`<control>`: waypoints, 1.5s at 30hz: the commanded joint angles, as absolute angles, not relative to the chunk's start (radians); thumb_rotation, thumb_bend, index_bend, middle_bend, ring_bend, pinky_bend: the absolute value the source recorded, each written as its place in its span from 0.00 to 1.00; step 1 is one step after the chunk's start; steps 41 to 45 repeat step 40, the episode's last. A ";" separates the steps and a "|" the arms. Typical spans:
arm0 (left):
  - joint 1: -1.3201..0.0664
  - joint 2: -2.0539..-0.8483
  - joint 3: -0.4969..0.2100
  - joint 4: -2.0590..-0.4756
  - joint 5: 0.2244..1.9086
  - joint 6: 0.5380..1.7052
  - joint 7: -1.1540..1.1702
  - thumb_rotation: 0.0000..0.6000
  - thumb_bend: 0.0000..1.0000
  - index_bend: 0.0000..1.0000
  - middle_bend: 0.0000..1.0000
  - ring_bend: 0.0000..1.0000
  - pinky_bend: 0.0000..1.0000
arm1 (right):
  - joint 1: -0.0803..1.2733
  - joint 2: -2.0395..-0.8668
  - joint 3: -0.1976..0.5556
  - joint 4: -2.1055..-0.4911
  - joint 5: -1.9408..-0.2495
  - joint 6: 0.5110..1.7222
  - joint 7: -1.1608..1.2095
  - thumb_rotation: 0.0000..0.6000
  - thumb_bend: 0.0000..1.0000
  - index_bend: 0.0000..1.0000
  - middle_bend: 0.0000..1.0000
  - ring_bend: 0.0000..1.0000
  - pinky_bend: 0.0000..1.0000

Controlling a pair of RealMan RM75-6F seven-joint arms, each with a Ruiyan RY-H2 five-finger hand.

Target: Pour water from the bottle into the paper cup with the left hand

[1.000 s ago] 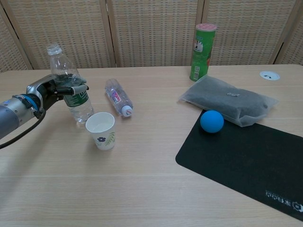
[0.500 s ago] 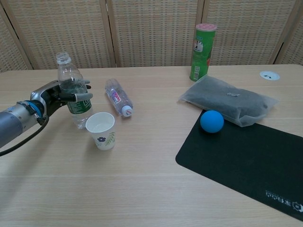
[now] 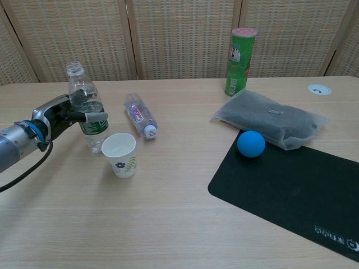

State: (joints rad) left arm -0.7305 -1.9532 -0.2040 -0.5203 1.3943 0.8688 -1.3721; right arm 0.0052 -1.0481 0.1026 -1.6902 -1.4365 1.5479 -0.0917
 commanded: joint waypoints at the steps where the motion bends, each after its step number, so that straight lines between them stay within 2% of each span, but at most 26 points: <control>1: -0.715 -1.907 -0.163 -0.542 1.439 0.901 -1.369 1.00 0.00 0.00 0.00 0.00 0.00 | 0.002 -1.045 0.101 -1.694 -1.445 1.555 -0.087 1.00 0.00 0.00 0.00 0.00 0.00; 4: -0.679 -1.790 -0.128 -0.654 1.475 0.956 -1.358 1.00 0.00 0.00 0.00 0.00 0.00 | -0.004 -1.040 0.092 -1.701 -1.465 1.566 -0.082 1.00 0.00 0.00 0.00 0.00 0.00; 9: -0.623 -1.652 -0.117 -0.791 1.480 1.034 -1.297 1.00 0.00 0.00 0.00 0.00 0.00 | -0.013 -1.035 0.084 -1.711 -1.490 1.587 -0.077 1.00 0.00 0.00 0.00 0.00 0.00; 14: -0.548 -1.526 -0.116 -0.884 1.461 1.128 -1.099 1.00 0.00 0.00 0.00 0.00 0.00 | -0.022 -1.031 0.078 -1.718 -1.509 1.605 -0.074 1.00 0.00 0.00 0.00 0.00 0.00; 17: -0.476 -1.427 -0.124 -1.001 1.422 1.212 -0.868 1.00 0.02 0.00 0.00 0.00 0.00 | -0.025 -1.029 0.075 -1.720 -1.513 1.610 -0.078 1.00 0.00 0.00 0.00 0.00 0.00; 18: -0.426 -1.380 -0.129 -1.052 1.398 1.281 -0.737 1.00 0.03 0.00 0.00 0.00 0.00 | -0.026 -1.028 0.074 -1.721 -1.514 1.610 -0.080 1.00 0.00 0.00 0.00 0.00 0.00; 23: -0.296 -1.237 -0.145 -1.413 1.292 1.436 -0.322 1.00 0.07 0.00 0.00 0.00 0.00 | -0.029 -1.030 0.072 -1.721 -1.537 1.626 -0.084 1.00 0.00 0.00 0.00 0.00 0.00; 28: -0.203 -1.139 -0.099 -1.648 1.317 1.550 -0.121 1.00 0.09 0.00 0.00 0.00 0.00 | -0.038 -1.031 0.066 -1.719 -1.558 1.645 -0.081 1.00 0.00 0.00 0.00 0.00 0.00; 35: -0.139 -1.108 -0.042 -1.721 1.417 1.615 -0.055 1.00 0.10 0.00 0.00 0.00 0.00 | -0.049 -1.024 0.068 -1.715 -1.561 1.665 -0.060 1.00 0.00 0.00 0.00 0.00 0.00; 45: -0.132 -1.103 -0.038 -1.733 1.423 1.595 -0.056 1.00 0.11 0.00 0.00 0.00 0.00 | -0.048 -1.021 0.072 -1.715 -1.555 1.662 -0.056 1.00 0.00 0.00 0.00 0.00 0.00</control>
